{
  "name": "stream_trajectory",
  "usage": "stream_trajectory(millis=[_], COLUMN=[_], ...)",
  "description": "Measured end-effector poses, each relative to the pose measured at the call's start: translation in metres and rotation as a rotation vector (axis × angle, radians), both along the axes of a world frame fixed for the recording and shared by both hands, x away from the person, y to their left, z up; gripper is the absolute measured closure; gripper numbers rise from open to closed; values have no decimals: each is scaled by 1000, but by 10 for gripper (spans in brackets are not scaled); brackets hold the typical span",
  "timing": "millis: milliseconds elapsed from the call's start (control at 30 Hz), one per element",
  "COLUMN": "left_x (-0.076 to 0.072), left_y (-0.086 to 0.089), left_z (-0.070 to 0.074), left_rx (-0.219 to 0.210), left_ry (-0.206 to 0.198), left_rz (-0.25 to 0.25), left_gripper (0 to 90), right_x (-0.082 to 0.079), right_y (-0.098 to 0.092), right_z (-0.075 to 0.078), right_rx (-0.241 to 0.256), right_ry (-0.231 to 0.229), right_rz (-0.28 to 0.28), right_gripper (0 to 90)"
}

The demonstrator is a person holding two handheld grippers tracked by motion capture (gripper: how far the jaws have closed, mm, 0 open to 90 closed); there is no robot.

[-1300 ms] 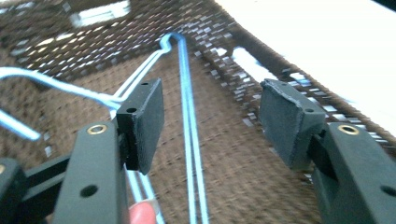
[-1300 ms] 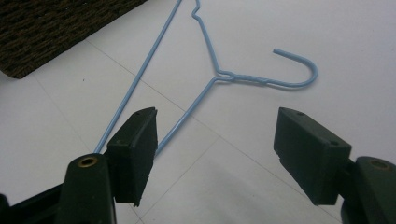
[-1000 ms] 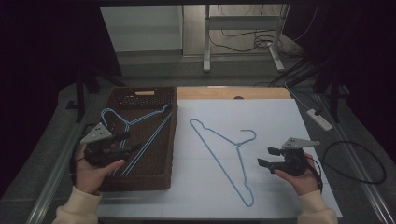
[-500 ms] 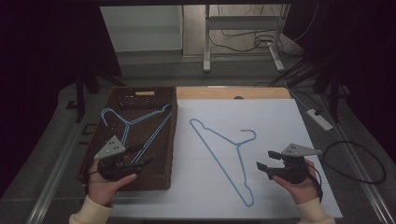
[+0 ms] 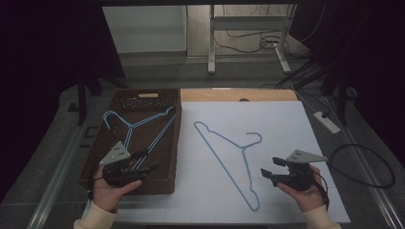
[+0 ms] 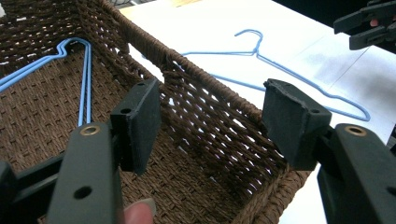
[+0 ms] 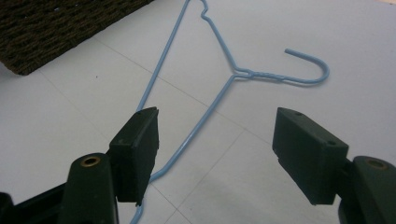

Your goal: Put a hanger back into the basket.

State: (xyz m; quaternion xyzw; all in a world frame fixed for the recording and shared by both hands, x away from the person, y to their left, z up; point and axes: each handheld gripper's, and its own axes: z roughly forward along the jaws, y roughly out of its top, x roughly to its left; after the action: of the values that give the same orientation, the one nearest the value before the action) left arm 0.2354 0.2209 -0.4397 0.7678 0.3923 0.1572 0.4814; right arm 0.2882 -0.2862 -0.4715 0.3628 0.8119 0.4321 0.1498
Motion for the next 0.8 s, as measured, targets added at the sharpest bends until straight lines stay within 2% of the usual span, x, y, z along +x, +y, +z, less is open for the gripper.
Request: stream_trajectory(millis=[233,300,367,433,467,500,533,667,733,800], left_x=[-1,-1,-1,-1,-2,-1,-1,-1,-2,-2], left_y=[0,-1,-3,-3,-4,-3,-3,-2,-3,-3], left_z=[-1,-1,-1,0,0,-1,-1,-1,-1,0], left_rx=[6,0,2,4,7,4,4,7,8,9], left_ry=[4,5,1,-1,-3,0,0,5,5,2], left_rz=[-3,-3,-5,-11,-11,-10,-10,-12,-14,-18], left_gripper=[370,369,368,368,368,368,367,367,367,367], right_x=[-1,-2,-2,-3,-3,-3,-3,-2,-3,-5], right_y=[3,10,14,20,24,32,32,55,66,78], right_z=[1,0,0,0,0,-1,-1,-1,-2,-2], right_rx=[21,-2,-16,-28,-37,-57,-57,-90,-110,-158], right_ry=[16,15,17,27,39,61,61,135,153,163], right_rz=[8,53,63,86,105,123,123,177,198,208], right_gripper=[359,429,455,520,553,649,649,874,900,900])
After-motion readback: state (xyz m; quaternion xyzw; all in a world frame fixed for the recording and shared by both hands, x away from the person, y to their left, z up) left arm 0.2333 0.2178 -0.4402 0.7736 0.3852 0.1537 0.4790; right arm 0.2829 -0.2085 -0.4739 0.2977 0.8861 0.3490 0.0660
